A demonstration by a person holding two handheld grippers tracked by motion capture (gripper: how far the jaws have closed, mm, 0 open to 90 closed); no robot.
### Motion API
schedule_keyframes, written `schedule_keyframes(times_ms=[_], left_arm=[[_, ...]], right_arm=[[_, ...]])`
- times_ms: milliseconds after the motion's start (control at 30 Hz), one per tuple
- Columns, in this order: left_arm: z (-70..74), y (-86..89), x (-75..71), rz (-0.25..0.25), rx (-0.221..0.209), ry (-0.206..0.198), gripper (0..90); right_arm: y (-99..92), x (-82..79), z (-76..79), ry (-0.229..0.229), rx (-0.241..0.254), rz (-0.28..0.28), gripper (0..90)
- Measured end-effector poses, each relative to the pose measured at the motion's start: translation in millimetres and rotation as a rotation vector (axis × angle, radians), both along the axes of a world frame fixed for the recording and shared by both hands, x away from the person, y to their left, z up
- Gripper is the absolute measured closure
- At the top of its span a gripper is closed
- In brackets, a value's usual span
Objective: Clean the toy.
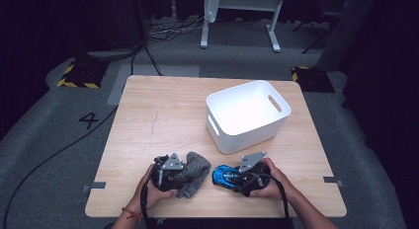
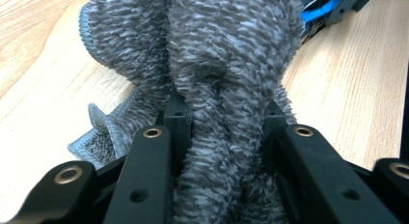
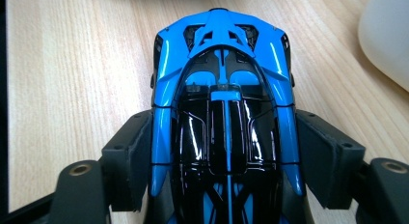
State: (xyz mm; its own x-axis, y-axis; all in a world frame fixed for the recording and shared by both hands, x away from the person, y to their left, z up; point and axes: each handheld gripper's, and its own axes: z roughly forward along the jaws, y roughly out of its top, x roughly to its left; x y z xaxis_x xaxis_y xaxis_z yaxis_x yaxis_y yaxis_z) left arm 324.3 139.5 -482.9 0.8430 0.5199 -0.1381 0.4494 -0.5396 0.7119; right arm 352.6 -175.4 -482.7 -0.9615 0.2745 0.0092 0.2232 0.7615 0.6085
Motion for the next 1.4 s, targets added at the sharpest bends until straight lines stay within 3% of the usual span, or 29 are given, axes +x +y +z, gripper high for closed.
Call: schedule_keyframes(times_ms=[267,400,467,600,633,700,833,933,1033,1167,1400], left_arm=[[4.1,-9.3,2.6,-0.01,-0.012,-0.013,67.6],[10.7,-15.2,3.8,-0.018,-0.017,-0.044,68.3],[16.6,-16.8,4.8,-0.022,-0.049,-0.061,68.3],[35.3,-24.2,5.6,-0.043,-0.159,-0.13,68.5],[40.1,-28.8,6.0,-0.052,-0.172,-0.149,68.5],[47.1,-41.3,8.1,-0.058,-0.158,-0.185,68.4],[48.4,-65.5,20.7,-0.081,-0.133,-0.189,68.6],[45.5,-73.3,33.8,-0.054,-0.15,-0.18,69.0],[43.4,-76.1,40.4,-0.008,-0.173,-0.186,69.0],[45.4,-75.5,37.1,-0.025,-0.189,-0.196,69.7],[51.3,-67.0,19.4,-0.092,-0.233,-0.165,70.4]], right_arm=[[-16.2,-4.3,8.2,-0.015,0.086,-0.019,28.6],[-27.1,-4.7,13.5,-0.023,0.143,-0.047,28.6],[-33.2,-5.2,16.3,-0.033,0.177,-0.055,28.6],[-43.8,-6.9,22.2,-0.036,0.266,-0.076,28.6],[-45.1,-7.3,23.3,-0.041,0.276,-0.079,28.6],[-45.8,-8.6,24.8,-0.045,0.291,-0.073,28.6],[-43.5,-13.8,27.1,-0.041,0.312,-0.038,28.6],[-42.8,-18.1,28.1,-0.054,0.305,-0.025,28.6],[-47.6,-18.1,28.5,-0.035,0.338,-0.02,28.6],[-53.0,-18.7,34.2,-0.047,0.367,-0.021,28.6],[-66.5,-20.0,43.4,-0.083,0.395,-0.038,28.6]])
